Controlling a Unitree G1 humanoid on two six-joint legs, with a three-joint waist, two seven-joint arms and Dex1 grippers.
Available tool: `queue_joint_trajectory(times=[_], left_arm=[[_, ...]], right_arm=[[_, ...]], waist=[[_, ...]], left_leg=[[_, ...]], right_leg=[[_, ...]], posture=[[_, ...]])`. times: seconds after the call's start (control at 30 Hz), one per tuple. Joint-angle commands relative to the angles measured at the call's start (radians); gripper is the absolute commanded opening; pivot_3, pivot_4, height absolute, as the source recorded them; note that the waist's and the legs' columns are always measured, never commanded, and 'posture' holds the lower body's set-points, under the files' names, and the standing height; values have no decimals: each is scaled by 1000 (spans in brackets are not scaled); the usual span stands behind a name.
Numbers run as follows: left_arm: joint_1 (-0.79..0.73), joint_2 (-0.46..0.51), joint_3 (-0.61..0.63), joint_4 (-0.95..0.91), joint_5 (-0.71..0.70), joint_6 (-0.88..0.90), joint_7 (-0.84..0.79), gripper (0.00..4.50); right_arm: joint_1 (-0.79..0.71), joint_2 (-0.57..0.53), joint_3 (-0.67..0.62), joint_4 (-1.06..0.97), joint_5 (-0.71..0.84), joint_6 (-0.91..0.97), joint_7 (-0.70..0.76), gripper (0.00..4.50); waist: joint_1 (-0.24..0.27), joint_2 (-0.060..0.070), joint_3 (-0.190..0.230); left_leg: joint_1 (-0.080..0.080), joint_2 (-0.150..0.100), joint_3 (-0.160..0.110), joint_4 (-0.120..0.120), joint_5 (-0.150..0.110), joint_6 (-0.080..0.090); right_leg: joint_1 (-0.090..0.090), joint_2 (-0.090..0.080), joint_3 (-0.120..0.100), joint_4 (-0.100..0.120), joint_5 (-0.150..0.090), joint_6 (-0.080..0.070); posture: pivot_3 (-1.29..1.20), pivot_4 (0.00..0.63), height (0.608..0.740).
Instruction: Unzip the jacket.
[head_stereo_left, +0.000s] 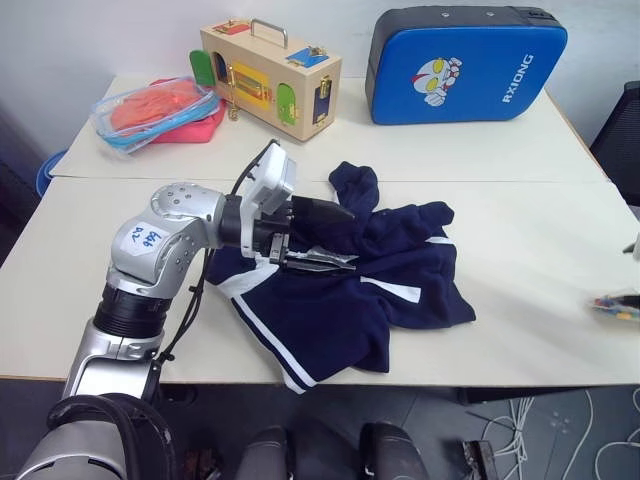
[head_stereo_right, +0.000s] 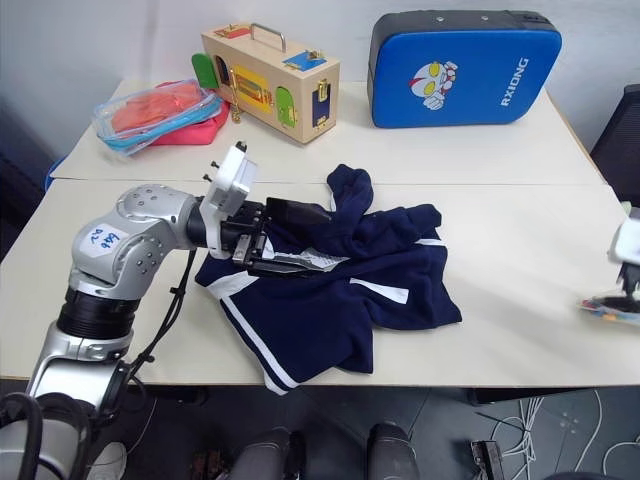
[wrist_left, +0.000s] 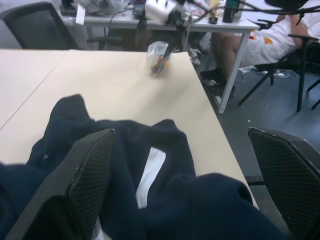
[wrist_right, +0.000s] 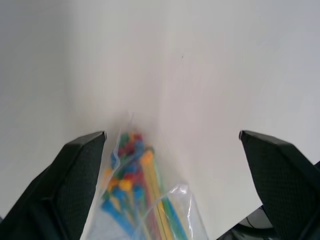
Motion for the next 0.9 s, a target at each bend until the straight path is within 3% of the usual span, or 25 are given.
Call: queue_joint_trajectory(times=[0.03,0.2,0.4,0.67,0.9], left_arm=[[52,94,57,-60,25,-42,-26,4500],[143,233,65,-93,105,-142,-70,4500],[293,362,64,-158,199,-293,-113,4500],[362,375,16,-112,352,-483,-93,4500],[356,321,-10,43,458,-661,-38,4500]], right_arm=[[7,10,-104,-253,241,250,104,4479],[99,98,-149,-517,420,449,77,4479],[232,171,-119,-590,350,337,53,4479],[294,183,-77,-524,196,39,71,4479],[348,253,-29,-503,71,-192,-13,4479]], waist=[[-1,0,0],[19,-3,0],[55,-3,0],[48,-3,0],[44,-3,0]], left_leg=[[0,0,0,0,0,0],[0,0,-2,1,0,0],[-3,-3,-1,1,-1,1],[-2,-2,1,1,-1,1],[-1,-1,1,0,-1,1]], right_leg=[[0,0,0,0,0,0],[1,0,-1,-1,0,0],[1,-2,-1,-4,0,0],[1,-1,-2,-4,0,0],[1,-1,-2,-3,0,0]], posture=[[0,150,740],[0,150,740],[0,150,740],[0,150,740],[0,150,740]])
